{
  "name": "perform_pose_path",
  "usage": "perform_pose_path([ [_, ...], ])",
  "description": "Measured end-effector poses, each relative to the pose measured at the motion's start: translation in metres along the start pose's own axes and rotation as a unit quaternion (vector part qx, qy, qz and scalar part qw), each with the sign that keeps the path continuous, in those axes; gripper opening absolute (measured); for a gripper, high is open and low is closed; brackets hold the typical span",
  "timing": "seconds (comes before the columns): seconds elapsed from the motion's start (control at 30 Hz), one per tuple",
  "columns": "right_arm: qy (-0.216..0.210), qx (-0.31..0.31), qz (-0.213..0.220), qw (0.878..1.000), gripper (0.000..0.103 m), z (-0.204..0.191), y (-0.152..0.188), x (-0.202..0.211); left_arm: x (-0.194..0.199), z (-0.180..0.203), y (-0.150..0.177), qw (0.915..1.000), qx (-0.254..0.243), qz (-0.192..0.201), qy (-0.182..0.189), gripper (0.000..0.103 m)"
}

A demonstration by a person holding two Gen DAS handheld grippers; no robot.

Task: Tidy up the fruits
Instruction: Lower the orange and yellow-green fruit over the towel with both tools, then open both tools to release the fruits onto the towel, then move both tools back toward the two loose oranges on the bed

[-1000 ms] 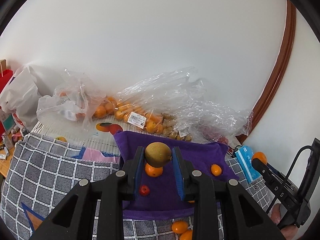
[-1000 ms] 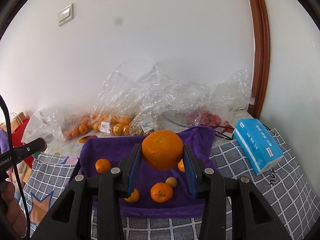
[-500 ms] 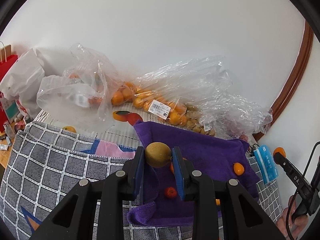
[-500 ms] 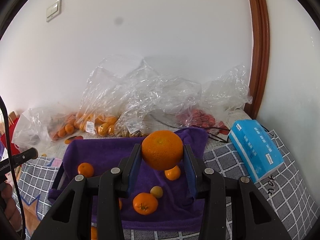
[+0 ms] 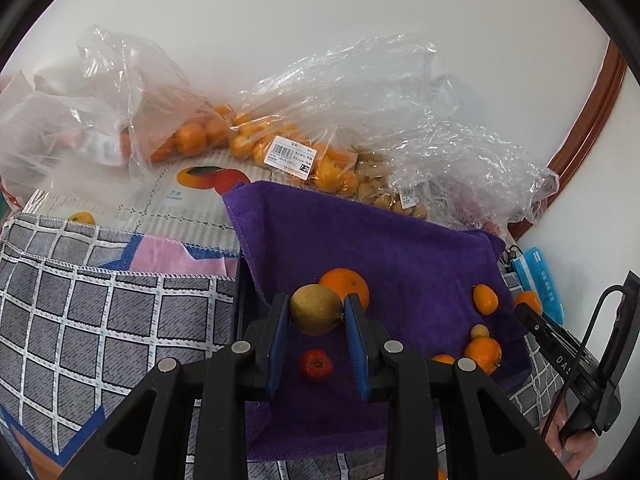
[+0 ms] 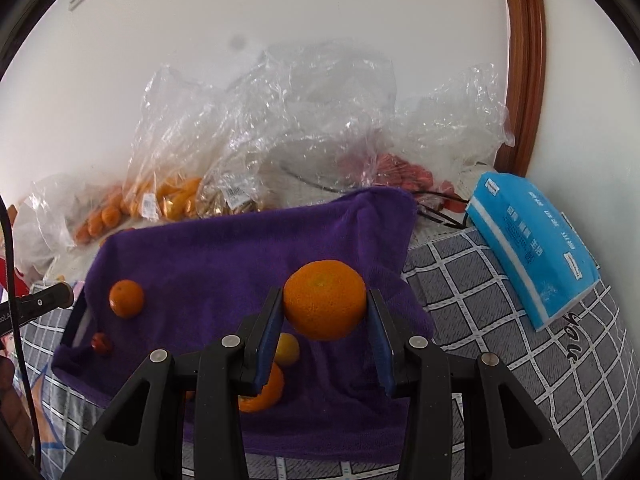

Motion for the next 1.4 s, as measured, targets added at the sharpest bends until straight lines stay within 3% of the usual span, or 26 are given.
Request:
perform_pose_path([
  [0.27, -0.017, -0.002, -0.022, 1.0, 0.041, -0.004, 0.013, -0.025, -0.024, 0.003, 0.009, 0.9995, -0.021, -0.014, -0.017, 0.027],
  [0.83, -0.019, 0.005, -0.045, 0.999, 0.042, -0.012, 0.018, -0.037, -0.043, 0.0, 0.018, 0.9978, -0.043, -0.032, -0.039, 0.027],
  [1.0, -0.014, -0.003, -0.041, 0.999, 0.051, -0.009, 0.016, -0.033, -0.042, 0.005, 0.021, 0.9969, -0.052, -0.043, -0.041, 0.029],
  [1.07, -0.014, -0.005, -0.038, 0.999, 0.052, -0.008, 0.013, -0.028, -0.038, 0.008, 0.021, 0.9965, -0.058, -0.044, -0.041, 0.041],
  [1.4, 0.023, 0.003, -0.004, 1.0, 0.07, -0.01, -0.005, 0.023, 0.014, 0.019, 0.018, 0.9972, -0.068, -0.004, -0.032, 0.049],
])
Point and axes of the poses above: each gripper's, at about its wrist camera, not at the fingertips, and x roughly against the way its jaws point, z to its right, y to its underside, the point moved 9 cm from there along -x, roughly the way its jaws point, and after that the axes turned 14 degrees about x, right-handed, at the moved point
